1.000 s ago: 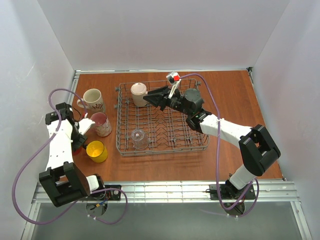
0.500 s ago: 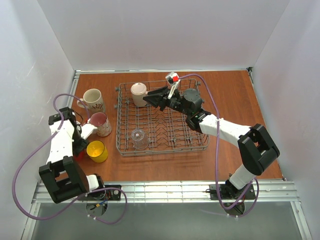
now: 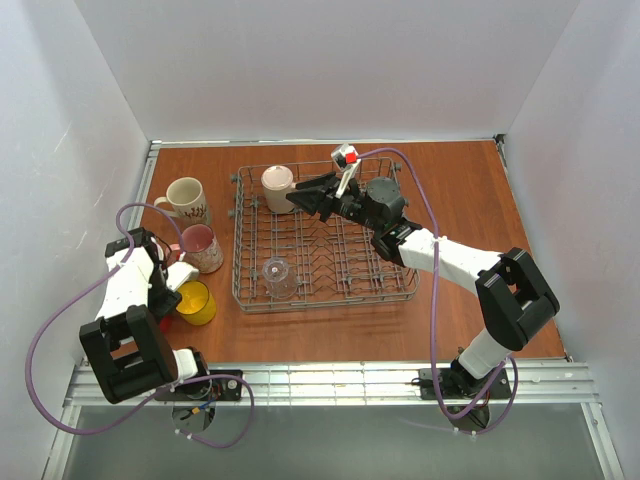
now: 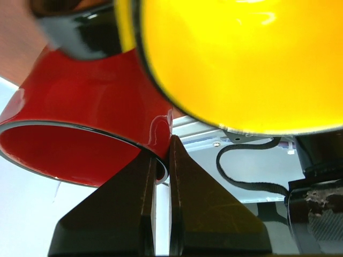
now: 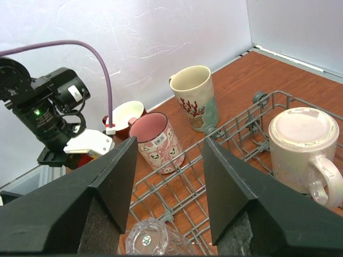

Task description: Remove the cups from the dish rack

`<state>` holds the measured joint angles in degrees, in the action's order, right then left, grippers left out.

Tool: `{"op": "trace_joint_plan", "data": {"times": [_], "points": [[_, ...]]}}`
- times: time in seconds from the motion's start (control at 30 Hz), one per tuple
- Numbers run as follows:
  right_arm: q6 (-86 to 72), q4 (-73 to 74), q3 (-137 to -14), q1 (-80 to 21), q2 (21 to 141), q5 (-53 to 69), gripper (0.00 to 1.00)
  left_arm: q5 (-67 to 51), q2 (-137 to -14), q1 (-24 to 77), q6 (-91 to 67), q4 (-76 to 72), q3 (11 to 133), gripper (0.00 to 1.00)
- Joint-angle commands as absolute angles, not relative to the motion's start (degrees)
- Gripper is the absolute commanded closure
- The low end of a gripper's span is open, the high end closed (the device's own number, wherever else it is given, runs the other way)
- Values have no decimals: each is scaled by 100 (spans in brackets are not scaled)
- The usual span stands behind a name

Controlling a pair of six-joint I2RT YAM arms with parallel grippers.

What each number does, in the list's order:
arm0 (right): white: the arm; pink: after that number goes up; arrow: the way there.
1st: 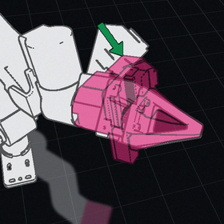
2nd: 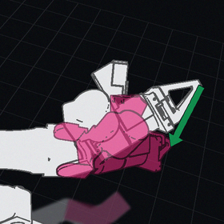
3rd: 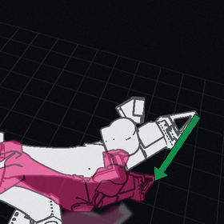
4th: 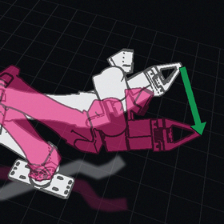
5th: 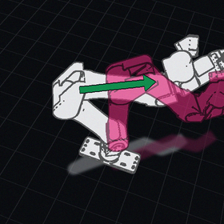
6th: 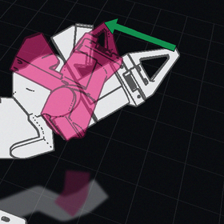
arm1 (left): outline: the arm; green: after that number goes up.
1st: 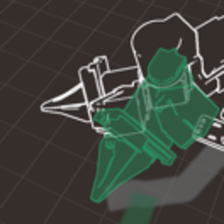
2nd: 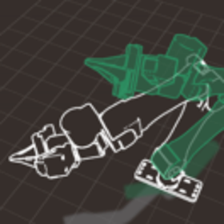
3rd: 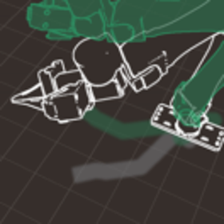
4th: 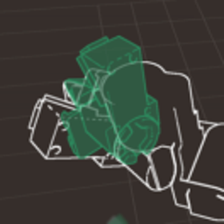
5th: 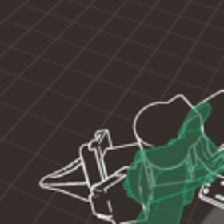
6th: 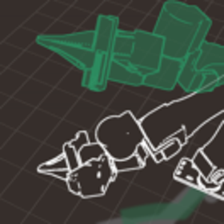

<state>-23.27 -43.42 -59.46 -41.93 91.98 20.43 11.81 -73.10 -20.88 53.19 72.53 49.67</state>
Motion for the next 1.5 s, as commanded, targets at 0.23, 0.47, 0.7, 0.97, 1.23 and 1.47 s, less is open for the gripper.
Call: {"op": "trace_joint_plan", "data": {"times": [0.23, 0.47, 0.7, 0.97, 1.23, 1.47], "points": [[-2188, -4456, -6073, -4201, 9202, 1934, 54, 1248, -7216, -2136, 5405, 7084, 4816, 86], [-2241, -4447, -6144, -4192, 9281, 1960, 53, 1081, -7023, -2136, 5476, 7251, 4965, 57], [-2206, -4412, -6170, -4149, 9255, 1977, 52, 1011, -6900, -2136, 5432, 7689, 5763, 51], [-1094, -2231, -7433, -3815, 9816, 2435, 48, 484, -6899, -2136, 5370, 7981, 6986, 50], [763, 428, -9455, -3525, 11282, 1890, 47, -1377, -7479, -2136, 4432, 7638, 8559, 50], [1994, 1485, -10766, -3533, 12453, 1960, 44, -3093, -8033, -2127, 3551, 7234, 9308, 48]]}}
